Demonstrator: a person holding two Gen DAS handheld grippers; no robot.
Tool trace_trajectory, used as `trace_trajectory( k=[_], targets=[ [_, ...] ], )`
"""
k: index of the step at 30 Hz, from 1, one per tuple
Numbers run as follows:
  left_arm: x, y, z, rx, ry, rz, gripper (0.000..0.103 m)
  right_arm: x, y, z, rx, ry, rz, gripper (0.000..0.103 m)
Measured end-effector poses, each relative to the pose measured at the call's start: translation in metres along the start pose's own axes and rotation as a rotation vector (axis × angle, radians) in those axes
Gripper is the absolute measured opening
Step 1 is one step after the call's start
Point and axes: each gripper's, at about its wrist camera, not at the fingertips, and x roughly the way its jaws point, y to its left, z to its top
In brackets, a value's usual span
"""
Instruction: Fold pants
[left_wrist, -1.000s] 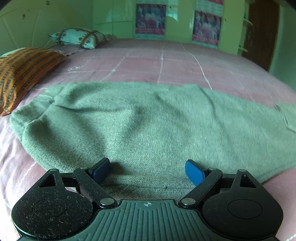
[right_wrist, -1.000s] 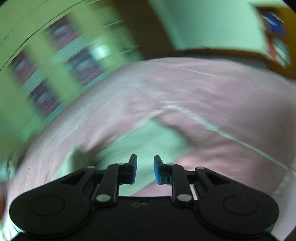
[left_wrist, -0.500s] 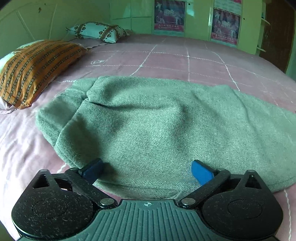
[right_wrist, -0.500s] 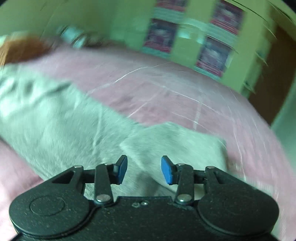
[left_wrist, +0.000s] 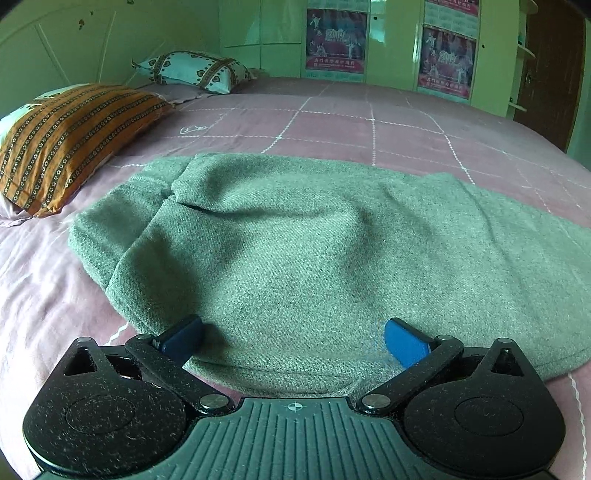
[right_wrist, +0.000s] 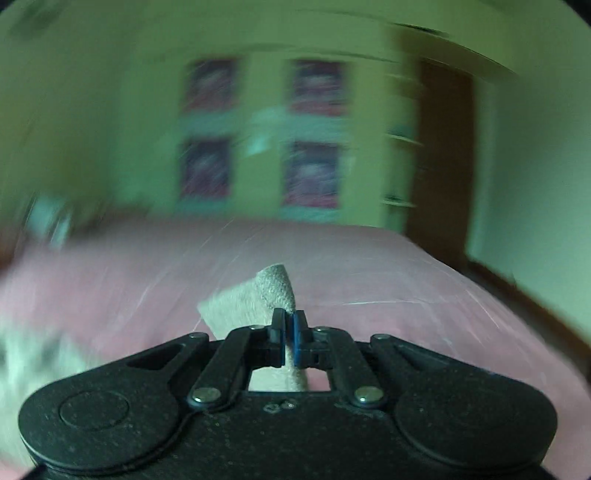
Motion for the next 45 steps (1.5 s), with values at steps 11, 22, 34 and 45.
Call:
trace_trajectory(
  k=[11,22,34,45],
  targets=[
    [0.001,0.001,0.006,0.008,0.038,-0.009,0.103,0.008,-0.184,-0.099,0.698,0.224,-0.19,0.0],
    [0.003,0.003,0.012,0.024,0.077,-0.032,0.103,0.001,-0.212,-0.14,0.833,0.284,-0.198,0.0],
    [-0.019,-0.008,0.031,0.059,-0.041,-0.029,0.103,-0.02,-0.201,-0.097,0.657,0.216,-0.079,0.008],
    [0.056,-0.032,0.059,0.06,0.116,-0.028,0.103,0.122,-0.133,-0.075,0.435,0.488,0.057,0.0]
  ],
)
